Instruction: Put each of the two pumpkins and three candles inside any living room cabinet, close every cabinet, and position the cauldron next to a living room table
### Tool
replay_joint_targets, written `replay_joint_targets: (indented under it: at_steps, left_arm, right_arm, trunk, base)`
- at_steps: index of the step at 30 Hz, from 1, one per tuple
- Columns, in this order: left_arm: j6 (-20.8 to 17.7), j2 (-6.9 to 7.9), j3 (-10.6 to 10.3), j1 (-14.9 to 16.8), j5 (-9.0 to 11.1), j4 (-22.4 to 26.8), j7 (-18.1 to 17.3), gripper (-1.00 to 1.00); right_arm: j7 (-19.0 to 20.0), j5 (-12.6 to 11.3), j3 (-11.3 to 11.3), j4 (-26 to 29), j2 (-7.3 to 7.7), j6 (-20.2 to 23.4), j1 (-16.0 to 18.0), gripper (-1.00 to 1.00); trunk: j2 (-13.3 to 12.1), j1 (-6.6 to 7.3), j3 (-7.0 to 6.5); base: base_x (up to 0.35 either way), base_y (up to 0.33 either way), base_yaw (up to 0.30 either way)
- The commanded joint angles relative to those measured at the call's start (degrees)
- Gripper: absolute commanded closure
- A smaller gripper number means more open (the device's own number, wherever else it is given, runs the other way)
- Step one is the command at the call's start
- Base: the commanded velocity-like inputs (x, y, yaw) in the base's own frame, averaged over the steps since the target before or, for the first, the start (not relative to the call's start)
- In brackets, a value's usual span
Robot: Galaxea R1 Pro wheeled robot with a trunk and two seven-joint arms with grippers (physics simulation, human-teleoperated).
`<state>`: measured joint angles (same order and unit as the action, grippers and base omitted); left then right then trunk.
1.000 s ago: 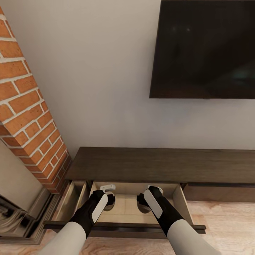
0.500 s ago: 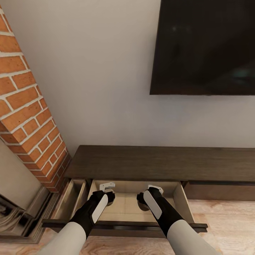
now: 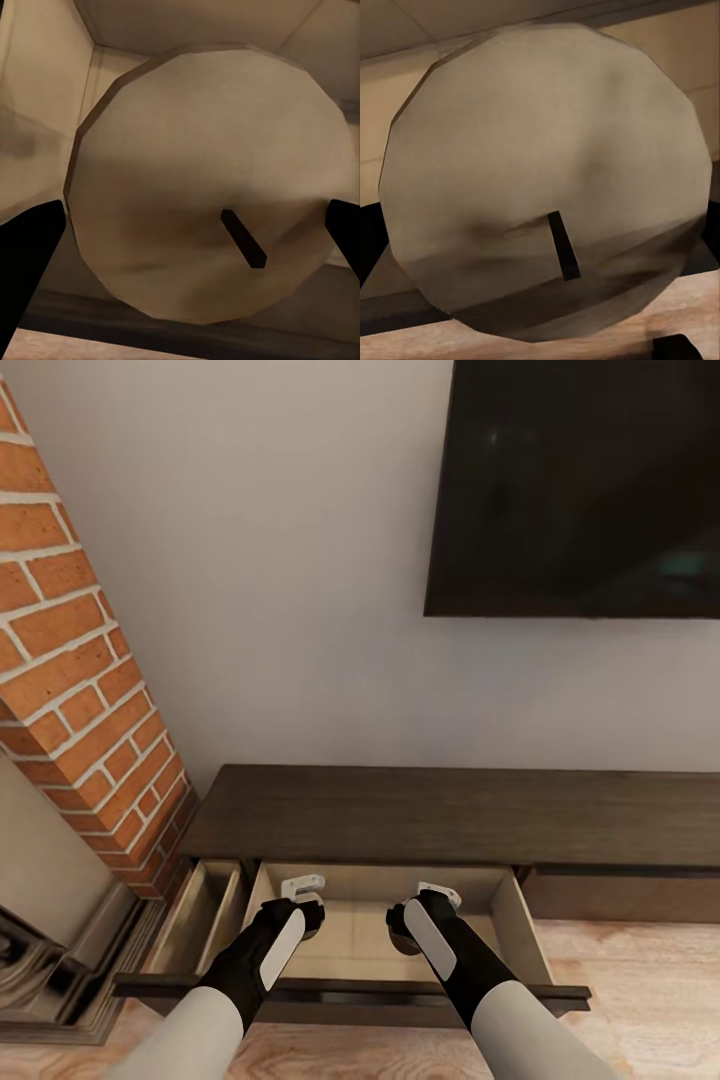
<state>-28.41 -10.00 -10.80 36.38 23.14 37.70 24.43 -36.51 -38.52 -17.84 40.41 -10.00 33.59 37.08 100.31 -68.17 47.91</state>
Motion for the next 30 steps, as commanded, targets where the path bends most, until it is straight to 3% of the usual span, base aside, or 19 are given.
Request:
replay_joint_targets:
  at_steps: [1,8,15,27,30]
  left_arm:
    - [0.0,0.0,0.0,0.0,0.0,0.0,0.0,1.0]
    - [0.0,0.0,-0.1,0.0,0.0,0.0,0.0,1.0]
    - [0.1,0.0,-0.1,0.0,0.0,0.0,-0.1,1.0]
    - [0.1,0.0,-0.2,0.0,0.0,0.0,-0.2,1.0]
    - [0.3,0.0,-1.7,0.0,0.0,0.0,-0.2,1.0]
  right_arm:
    - [0.0,0.0,0.0,0.0,0.0,0.0,0.0,1.0]
    - [0.0,0.0,-0.1,0.0,0.0,-1.5,0.0,1.0]
    - [0.0,0.0,-4.8,0.0,0.0,-5.6,0.0,1.0]
    - [0.0,-0.2,-5.3,-0.1,0.0,-6.2,0.0,1.0]
    - [0.0,-0.2,-5.3,-0.1,0.0,-6.2,0.0,1.0]
  trunk:
    - [0.4,-0.23,0.18]
    - [3.2,-1.76,1.44]
    - [6.0,-3.3,2.7]
    - [10.8,-5.94,4.85]
    - [12.0,-6.59,5.39]
  base:
    - [0.0,0.0,0.0]
    - [0.0,0.0,0.0]
    - [0.0,0.0,0.0]
    - [0.0,0.0,0.0]
    - [0.0,0.0,0.0]
